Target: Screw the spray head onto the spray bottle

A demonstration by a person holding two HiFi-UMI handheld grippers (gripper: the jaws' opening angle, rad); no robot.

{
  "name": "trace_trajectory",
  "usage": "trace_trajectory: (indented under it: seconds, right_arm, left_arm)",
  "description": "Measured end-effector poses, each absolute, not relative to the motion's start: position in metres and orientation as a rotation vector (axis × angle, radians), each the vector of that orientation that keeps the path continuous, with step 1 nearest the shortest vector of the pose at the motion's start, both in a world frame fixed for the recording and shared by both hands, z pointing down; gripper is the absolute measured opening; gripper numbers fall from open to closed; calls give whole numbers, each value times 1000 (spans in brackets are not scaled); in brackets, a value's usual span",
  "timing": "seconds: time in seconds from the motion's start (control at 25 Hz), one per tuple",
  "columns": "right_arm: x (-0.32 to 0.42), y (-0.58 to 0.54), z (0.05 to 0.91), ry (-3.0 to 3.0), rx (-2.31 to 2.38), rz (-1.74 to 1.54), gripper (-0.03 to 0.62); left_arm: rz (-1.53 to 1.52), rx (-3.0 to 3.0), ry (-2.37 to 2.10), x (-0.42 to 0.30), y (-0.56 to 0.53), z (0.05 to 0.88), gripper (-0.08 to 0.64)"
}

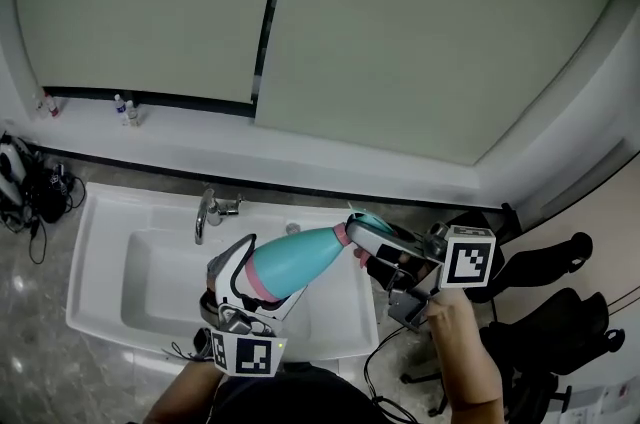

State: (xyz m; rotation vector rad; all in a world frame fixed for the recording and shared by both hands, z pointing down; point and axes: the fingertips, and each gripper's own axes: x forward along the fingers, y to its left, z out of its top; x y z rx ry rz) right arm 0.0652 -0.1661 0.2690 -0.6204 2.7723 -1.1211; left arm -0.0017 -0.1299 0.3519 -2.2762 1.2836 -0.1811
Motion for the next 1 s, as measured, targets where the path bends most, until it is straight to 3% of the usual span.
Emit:
trace_trajectory:
  seconds: [0.24,0.48,0.64,0.72,1.0]
  right_arm:
    - [71,-174,287,2629,-657,-1308,114]
    - [62,-168,276,2659,-661,-1228,118]
    - [62,-158,260,2679,-574,-1157,260]
    - [66,-151,255,2690,-527,-1109,293]
    - [89,-102,238,2905,-237,-693,304]
  left_arm:
    - [-302,-2133,1252,-3,-134,359,453]
    - [-139,-2510,1217,1,-135,368,453]
    - [32,-2726,1106,9,-132,359,453]
    - [131,-2877,1058,11,-131,358,453]
    - [382,-3384,609,12,-113,353,453]
